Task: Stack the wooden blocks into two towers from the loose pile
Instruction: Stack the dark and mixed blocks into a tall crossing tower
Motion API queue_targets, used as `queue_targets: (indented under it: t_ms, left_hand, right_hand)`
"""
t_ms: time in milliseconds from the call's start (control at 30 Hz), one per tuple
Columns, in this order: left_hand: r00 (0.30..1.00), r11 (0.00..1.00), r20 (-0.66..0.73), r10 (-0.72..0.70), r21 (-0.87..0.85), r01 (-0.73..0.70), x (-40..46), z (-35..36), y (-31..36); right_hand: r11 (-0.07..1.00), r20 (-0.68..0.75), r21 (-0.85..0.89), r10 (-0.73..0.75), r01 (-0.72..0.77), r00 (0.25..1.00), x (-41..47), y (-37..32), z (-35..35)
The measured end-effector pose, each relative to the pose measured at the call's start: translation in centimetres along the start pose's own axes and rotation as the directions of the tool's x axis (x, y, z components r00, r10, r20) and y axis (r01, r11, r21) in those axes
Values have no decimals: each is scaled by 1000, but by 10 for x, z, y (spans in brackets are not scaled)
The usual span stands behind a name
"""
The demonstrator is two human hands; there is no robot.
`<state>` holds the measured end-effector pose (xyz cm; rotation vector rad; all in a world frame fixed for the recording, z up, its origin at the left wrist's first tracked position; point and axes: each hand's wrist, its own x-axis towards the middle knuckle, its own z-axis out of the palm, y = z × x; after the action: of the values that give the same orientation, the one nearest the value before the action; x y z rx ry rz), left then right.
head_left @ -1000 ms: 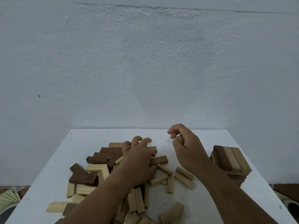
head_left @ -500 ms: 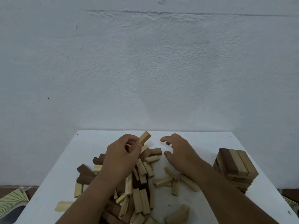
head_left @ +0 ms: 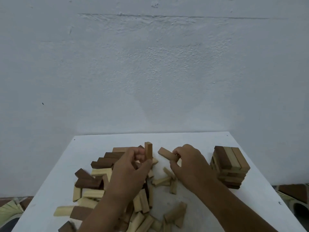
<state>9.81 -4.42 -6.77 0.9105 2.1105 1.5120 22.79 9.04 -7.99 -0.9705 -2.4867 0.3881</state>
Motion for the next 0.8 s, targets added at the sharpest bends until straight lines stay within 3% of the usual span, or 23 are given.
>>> queue_targets:
  t_ms: [200,467,633,800]
  left_hand:
    - [971,995,227,78,37,-89,-33,43,12]
    - [850,861,498,168,346,-373,-66,96,22]
    - [818,727,521,242,462,-509,-73,113,20]
    - [822,724,510,252,464,-510,-72,115,21]
  right_hand:
    - [987,94,39,149,-153,984,-85,27,-41]
    - [929,255,23,352,-370,901,-142,70,-68]
    - [935,115,118,321,-334,940,-146,82,-83]
    - [936,50,249,245,-250,968,-139,94,-74]
